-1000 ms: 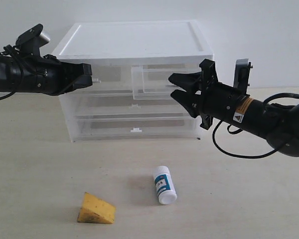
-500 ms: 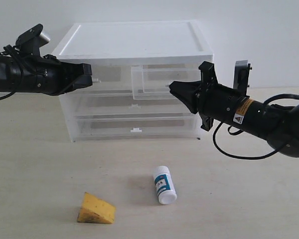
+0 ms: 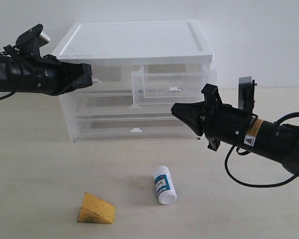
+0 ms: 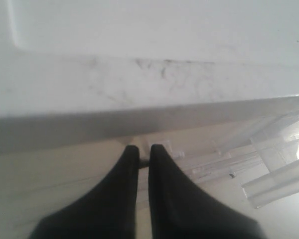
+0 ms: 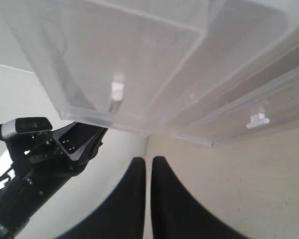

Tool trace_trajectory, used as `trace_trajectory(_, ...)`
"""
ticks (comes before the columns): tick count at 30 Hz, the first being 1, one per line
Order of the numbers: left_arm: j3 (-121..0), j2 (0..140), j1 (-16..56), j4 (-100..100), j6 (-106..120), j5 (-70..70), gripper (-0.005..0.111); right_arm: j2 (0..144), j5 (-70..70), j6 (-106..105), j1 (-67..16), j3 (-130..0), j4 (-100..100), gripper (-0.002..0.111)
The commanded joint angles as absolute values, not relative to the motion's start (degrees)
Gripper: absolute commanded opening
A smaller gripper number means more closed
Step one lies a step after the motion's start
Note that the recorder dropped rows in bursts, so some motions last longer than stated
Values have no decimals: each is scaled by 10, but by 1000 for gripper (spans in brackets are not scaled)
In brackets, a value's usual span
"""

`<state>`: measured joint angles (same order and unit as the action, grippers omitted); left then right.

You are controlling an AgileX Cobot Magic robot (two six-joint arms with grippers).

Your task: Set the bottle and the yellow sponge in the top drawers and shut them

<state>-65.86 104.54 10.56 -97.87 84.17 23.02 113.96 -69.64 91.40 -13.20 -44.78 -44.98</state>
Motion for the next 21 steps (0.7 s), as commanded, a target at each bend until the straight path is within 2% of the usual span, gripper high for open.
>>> trace_trajectory(1, -670, 1064, 110, -999, 846, 217, 4, 1108, -700, 891, -132, -440, -487, 0)
trace_trajectory(10, -670, 1064, 110, -999, 846, 217, 4, 1091, -700, 841, -132, -417, -517, 0)
trace_trajectory(13, -670, 1064, 110, -999, 846, 220, 4, 1086, -700, 862, -132, -429, -510, 16)
trace_trajectory(18, -670, 1064, 110, -999, 846, 225, 4, 1085, -700, 866, -132, -434, -513, 52)
trace_trajectory(21, -670, 1064, 110, -999, 846, 225, 4, 1085, -700, 876, -132, -434, -492, 59)
